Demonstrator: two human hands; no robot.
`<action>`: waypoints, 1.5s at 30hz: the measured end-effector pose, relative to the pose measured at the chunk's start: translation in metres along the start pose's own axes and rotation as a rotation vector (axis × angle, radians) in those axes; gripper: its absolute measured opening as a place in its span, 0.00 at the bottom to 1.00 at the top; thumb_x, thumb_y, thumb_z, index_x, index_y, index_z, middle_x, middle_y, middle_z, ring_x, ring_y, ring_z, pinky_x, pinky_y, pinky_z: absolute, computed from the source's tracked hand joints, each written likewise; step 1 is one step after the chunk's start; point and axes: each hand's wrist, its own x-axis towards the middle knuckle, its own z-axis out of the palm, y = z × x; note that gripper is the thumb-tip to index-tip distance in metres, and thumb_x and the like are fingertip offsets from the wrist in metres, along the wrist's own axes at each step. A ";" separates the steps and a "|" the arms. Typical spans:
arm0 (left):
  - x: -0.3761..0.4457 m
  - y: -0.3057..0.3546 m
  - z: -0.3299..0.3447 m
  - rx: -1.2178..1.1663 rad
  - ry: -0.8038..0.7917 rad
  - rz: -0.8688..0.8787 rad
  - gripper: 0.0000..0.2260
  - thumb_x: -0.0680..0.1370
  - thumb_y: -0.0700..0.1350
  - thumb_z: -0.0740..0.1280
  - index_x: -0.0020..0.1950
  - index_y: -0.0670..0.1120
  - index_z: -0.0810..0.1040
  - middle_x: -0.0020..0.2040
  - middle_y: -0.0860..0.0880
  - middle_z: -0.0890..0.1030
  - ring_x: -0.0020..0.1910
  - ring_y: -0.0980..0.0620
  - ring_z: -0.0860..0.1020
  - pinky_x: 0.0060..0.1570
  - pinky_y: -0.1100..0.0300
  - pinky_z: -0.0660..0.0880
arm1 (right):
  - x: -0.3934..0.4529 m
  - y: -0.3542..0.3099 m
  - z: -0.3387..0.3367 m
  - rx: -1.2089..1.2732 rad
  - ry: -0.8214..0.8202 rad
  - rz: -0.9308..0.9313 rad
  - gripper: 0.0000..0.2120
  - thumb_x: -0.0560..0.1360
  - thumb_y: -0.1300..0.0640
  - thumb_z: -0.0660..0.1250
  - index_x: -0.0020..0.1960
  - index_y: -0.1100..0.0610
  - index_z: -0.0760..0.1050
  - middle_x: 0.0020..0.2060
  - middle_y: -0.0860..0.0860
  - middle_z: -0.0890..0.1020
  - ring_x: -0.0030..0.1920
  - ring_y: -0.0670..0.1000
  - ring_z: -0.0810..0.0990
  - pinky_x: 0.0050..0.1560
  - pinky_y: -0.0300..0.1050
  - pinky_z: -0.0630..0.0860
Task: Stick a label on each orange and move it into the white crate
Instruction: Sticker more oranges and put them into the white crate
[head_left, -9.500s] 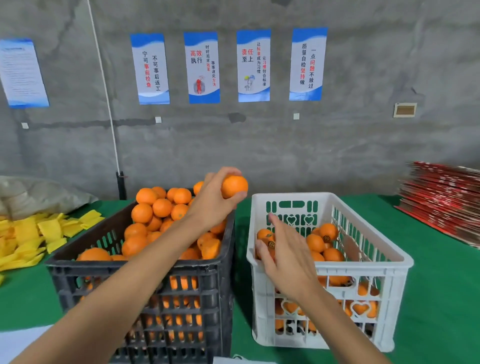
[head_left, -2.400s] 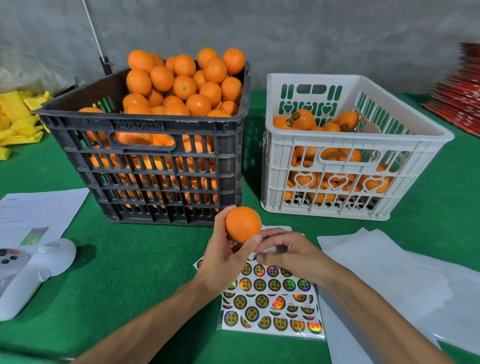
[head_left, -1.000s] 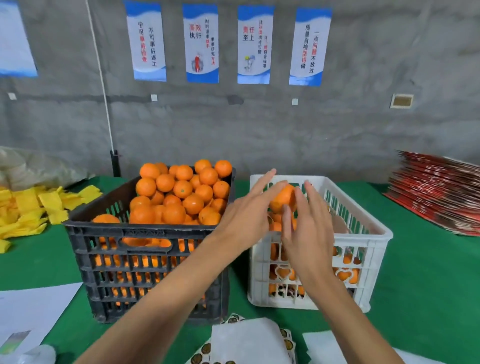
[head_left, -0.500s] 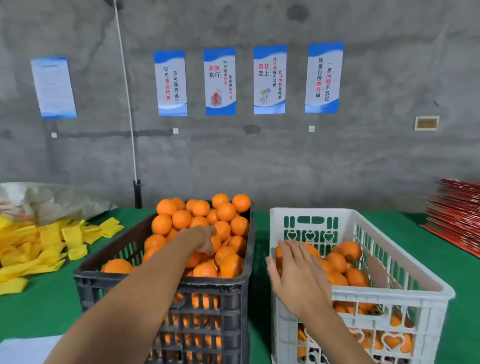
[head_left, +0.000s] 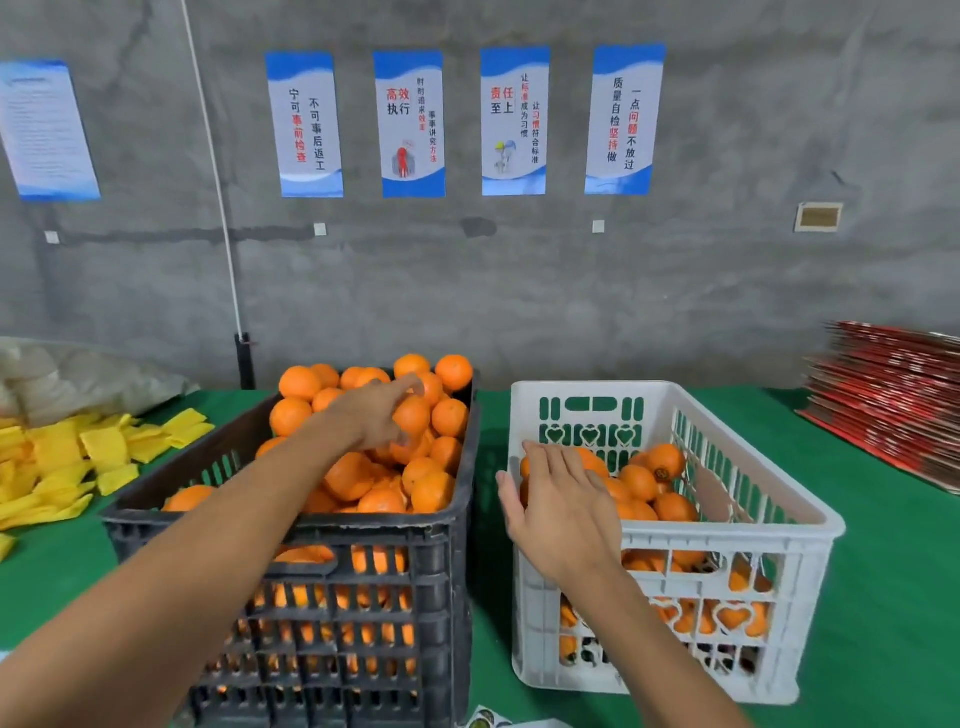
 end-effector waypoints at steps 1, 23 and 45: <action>-0.007 0.003 -0.005 -0.030 0.111 0.038 0.33 0.75 0.51 0.78 0.75 0.55 0.66 0.61 0.42 0.78 0.59 0.39 0.78 0.56 0.45 0.77 | -0.001 -0.001 -0.005 0.034 0.018 -0.041 0.27 0.85 0.40 0.48 0.77 0.53 0.66 0.71 0.49 0.75 0.73 0.51 0.70 0.70 0.48 0.68; -0.240 0.051 0.254 -0.972 0.181 0.246 0.33 0.76 0.60 0.76 0.76 0.63 0.63 0.71 0.58 0.67 0.64 0.53 0.79 0.52 0.58 0.84 | -0.215 -0.003 0.034 0.729 -0.326 -0.168 0.27 0.84 0.52 0.65 0.81 0.52 0.63 0.78 0.44 0.67 0.76 0.41 0.67 0.75 0.44 0.68; -0.260 0.060 0.261 -1.353 0.112 0.082 0.37 0.77 0.54 0.78 0.79 0.57 0.61 0.62 0.55 0.78 0.47 0.48 0.85 0.43 0.56 0.82 | -0.211 0.005 0.046 0.819 -0.628 -0.159 0.12 0.76 0.49 0.76 0.58 0.48 0.86 0.61 0.36 0.77 0.66 0.43 0.71 0.69 0.41 0.67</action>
